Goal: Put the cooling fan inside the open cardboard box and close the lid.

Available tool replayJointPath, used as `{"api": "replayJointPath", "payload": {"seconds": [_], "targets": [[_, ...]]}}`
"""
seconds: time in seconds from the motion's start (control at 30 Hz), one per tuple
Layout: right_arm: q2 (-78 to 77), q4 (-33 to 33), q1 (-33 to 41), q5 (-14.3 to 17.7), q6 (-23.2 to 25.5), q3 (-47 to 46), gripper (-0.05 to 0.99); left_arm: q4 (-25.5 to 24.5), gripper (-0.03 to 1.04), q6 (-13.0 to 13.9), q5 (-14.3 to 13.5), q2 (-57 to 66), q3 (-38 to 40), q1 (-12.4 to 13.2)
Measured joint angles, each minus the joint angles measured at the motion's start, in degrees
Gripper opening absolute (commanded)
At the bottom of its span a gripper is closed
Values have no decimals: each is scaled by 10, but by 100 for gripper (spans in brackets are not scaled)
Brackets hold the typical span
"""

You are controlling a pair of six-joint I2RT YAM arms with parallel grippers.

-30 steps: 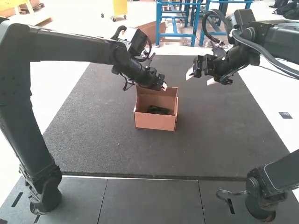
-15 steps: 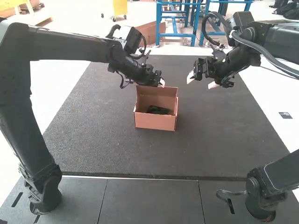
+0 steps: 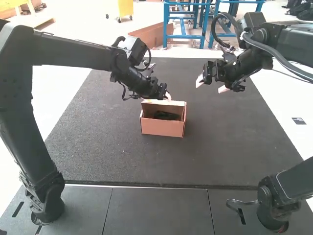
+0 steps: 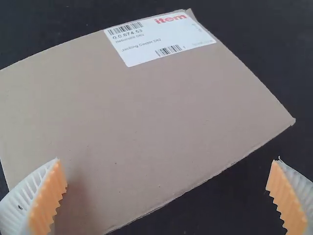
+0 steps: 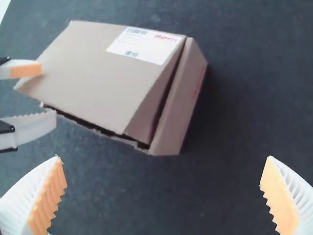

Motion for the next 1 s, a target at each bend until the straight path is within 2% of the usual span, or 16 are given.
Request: {"api": "replayJointPath", "payload": {"seconds": [0.33,0.5,0.7,0.83,0.9,1.0], "targets": [[0,-2,0,0,0,0,92,67,97,-1,0,2,-68,0],[0,-4,0,0,0,0,92,79,97,4,-7,24,-74,0],[0,-4,0,0,0,0,92,78,97,16,-16,26,-74,-2],[0,-4,0,0,2,0,92,56,97,22,-20,26,-65,-3],[0,-5,0,0,3,0,92,35,97,24,-31,18,-53,-3],[0,-6,0,0,4,0,92,31,97,30,-47,-11,-30,-2]]}}
